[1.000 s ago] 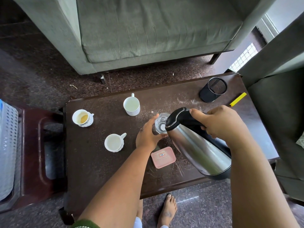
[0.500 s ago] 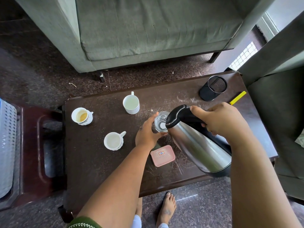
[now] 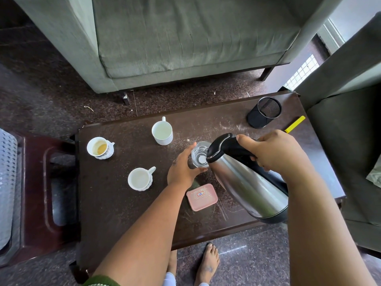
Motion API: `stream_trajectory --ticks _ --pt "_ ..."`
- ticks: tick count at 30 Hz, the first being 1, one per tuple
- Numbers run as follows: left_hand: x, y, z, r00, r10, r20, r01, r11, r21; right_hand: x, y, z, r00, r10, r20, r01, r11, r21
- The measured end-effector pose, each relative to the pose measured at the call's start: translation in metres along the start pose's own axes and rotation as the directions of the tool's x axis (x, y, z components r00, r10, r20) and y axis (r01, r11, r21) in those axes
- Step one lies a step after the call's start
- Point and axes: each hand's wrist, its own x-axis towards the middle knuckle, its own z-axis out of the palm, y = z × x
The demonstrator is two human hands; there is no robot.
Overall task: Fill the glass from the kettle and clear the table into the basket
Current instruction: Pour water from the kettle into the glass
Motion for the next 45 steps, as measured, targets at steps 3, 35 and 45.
stream_trajectory --ticks 3,35,45 --pt "0.0011 0.0004 0.0002 1.000 -0.003 0.004 0.003 1.000 0.010 0.0001 -0.0008 -0.0003 1.000 0.002 0.000 -0.002 1.000 -0.004" --pt "0.0002 0.0001 0.0000 1.000 -0.007 0.012 0.007 1.000 0.014 0.0016 -0.0045 0.0021 0.999 -0.031 -0.019 0.030 0.999 -0.034" --pt "0.0010 -0.0012 0.0014 1.000 -0.011 0.006 0.011 1.000 0.002 0.0022 -0.0062 0.0050 1.000 -0.023 -0.015 0.023 0.999 -0.034"
